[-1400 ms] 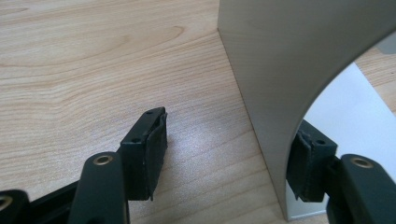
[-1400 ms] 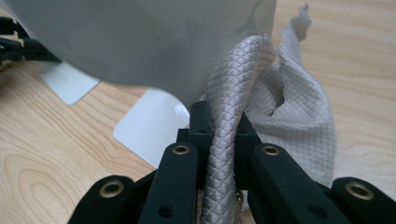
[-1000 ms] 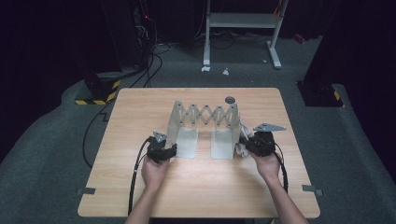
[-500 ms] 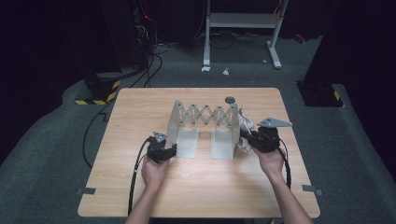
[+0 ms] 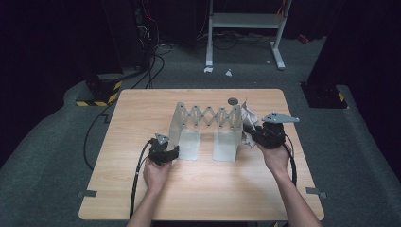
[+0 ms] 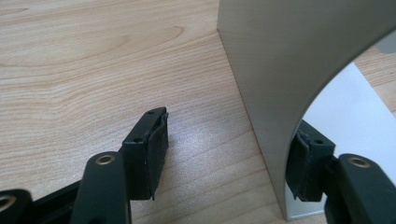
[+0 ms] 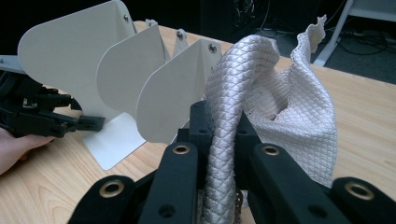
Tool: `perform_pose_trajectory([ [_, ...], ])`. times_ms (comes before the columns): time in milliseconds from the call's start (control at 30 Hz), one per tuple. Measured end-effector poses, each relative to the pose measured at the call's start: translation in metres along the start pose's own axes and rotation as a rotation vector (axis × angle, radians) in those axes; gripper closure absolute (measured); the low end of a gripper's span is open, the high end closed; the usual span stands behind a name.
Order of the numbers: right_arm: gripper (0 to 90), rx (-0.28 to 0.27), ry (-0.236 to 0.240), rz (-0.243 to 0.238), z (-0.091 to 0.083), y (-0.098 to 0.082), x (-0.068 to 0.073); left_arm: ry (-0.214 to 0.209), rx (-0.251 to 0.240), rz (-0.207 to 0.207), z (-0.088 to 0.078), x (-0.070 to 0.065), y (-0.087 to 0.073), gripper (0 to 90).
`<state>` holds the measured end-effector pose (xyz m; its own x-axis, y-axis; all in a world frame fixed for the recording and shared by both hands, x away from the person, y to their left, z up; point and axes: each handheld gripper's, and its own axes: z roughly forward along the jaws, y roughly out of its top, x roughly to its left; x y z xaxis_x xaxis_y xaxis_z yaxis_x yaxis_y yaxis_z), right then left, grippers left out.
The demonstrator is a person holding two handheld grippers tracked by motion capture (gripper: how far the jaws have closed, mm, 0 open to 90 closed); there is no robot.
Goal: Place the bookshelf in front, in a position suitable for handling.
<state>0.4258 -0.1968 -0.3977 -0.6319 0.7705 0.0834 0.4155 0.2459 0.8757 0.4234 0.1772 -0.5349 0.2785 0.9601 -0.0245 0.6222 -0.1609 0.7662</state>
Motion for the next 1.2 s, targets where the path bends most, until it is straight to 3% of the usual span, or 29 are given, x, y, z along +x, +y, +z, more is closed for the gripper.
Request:
perform_pose_trajectory([
  [467,84.0,0.034,-0.01,-0.006,0.011,-0.006,-0.002,0.001,0.0,0.0,0.0,0.0,0.0,38.7],
  [867,83.9,0.074,0.005,0.039,0.027,-0.026,-0.008,0.008,0.002,-0.002,0.0,0.0,0.0,37.2],
  [1200,84.2,0.143,-0.005,0.062,0.047,-0.047,-0.012,0.007,0.001,-0.002,0.0,0.0,0.0,37.7],
])
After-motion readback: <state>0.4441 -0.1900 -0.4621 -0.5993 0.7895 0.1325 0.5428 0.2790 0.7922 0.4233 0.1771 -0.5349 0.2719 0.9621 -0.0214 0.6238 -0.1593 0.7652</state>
